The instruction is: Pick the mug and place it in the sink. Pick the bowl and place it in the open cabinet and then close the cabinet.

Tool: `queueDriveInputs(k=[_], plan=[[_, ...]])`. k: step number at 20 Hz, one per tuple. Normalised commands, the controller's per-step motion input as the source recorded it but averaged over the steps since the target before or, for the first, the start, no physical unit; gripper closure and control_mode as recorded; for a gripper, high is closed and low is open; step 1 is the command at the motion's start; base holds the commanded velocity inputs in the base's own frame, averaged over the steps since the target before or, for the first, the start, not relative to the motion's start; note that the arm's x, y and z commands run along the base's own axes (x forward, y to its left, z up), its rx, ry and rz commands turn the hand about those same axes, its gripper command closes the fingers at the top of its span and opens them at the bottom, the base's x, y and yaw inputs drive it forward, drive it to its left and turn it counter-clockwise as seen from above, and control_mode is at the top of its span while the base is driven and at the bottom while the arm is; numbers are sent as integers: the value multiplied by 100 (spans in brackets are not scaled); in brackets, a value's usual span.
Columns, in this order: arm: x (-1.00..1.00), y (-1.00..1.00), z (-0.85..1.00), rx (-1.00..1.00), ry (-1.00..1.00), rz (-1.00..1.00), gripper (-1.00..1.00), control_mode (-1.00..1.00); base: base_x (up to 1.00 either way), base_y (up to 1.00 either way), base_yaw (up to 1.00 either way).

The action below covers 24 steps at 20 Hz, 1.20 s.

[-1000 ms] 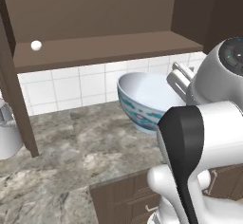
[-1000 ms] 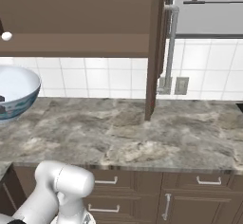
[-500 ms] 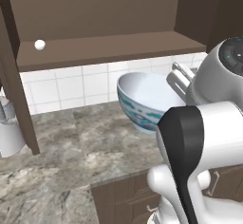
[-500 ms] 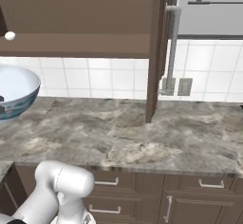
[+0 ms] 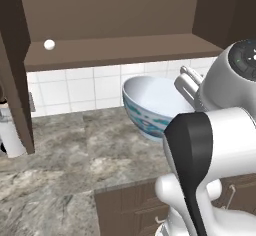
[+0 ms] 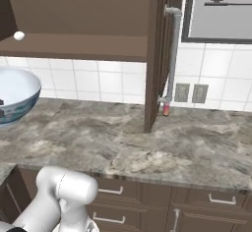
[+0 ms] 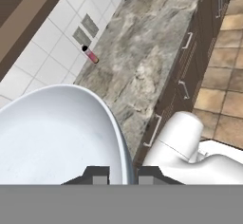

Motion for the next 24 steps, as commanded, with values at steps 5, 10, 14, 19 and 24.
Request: queueDriveInputs(k=[5,10,14,19,24], plan=[[0,0,0,0,0,0,100,100,26,-42,12],[0,0,0,0,0,0,100,100,12,31,1],[0,0,0,0,0,0,100,100,0,48,-4],[0,0,0,0,0,0,100,100,0,-3,-6],[0,0,0,0,0,0,100,100,15,-9,-3]])
